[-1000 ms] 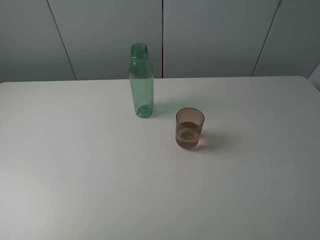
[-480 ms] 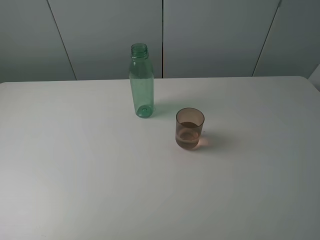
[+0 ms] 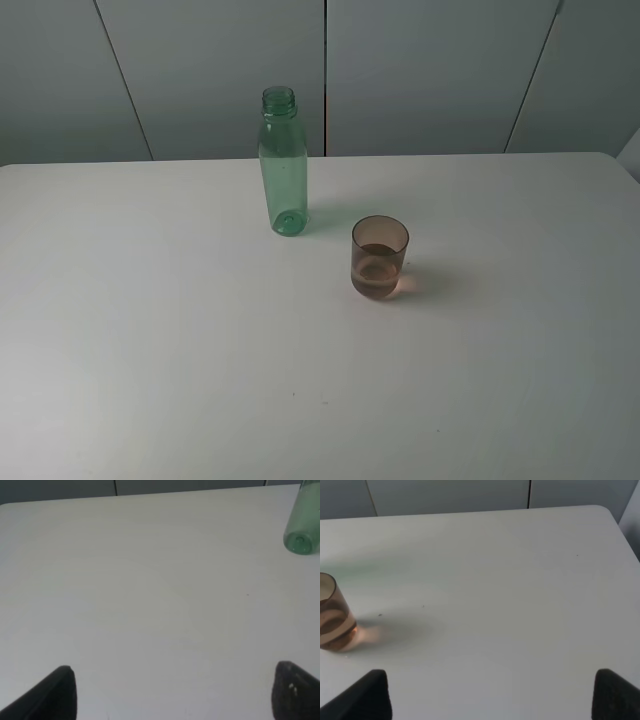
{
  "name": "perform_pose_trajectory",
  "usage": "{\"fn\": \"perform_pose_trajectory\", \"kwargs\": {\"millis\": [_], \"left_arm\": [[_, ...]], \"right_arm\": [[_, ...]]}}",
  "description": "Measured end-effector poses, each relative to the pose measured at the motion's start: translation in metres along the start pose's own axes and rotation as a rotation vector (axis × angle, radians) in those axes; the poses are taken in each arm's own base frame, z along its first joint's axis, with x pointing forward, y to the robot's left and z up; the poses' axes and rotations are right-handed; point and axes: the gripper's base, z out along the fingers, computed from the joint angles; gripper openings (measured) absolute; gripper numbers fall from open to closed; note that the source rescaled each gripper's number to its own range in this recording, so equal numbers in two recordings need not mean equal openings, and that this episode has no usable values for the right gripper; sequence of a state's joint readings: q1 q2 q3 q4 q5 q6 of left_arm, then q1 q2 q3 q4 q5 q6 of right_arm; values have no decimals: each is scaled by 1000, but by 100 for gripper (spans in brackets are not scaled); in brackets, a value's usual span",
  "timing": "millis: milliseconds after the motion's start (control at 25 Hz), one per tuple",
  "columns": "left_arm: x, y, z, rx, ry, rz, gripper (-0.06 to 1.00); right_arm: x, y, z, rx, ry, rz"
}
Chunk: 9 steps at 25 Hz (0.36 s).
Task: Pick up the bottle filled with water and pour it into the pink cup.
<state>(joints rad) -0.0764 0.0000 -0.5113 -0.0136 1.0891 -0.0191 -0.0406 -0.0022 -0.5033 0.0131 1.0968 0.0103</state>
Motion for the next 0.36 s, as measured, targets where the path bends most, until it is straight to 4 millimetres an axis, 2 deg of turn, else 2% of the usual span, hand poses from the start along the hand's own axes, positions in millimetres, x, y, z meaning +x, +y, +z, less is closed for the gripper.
{"fn": "perform_pose_trajectory", "kwargs": {"millis": [360], "left_arm": [[0,-1,0,-61,-2,-33,100]], "right_arm": [[0,0,0,0,0,0]]}}
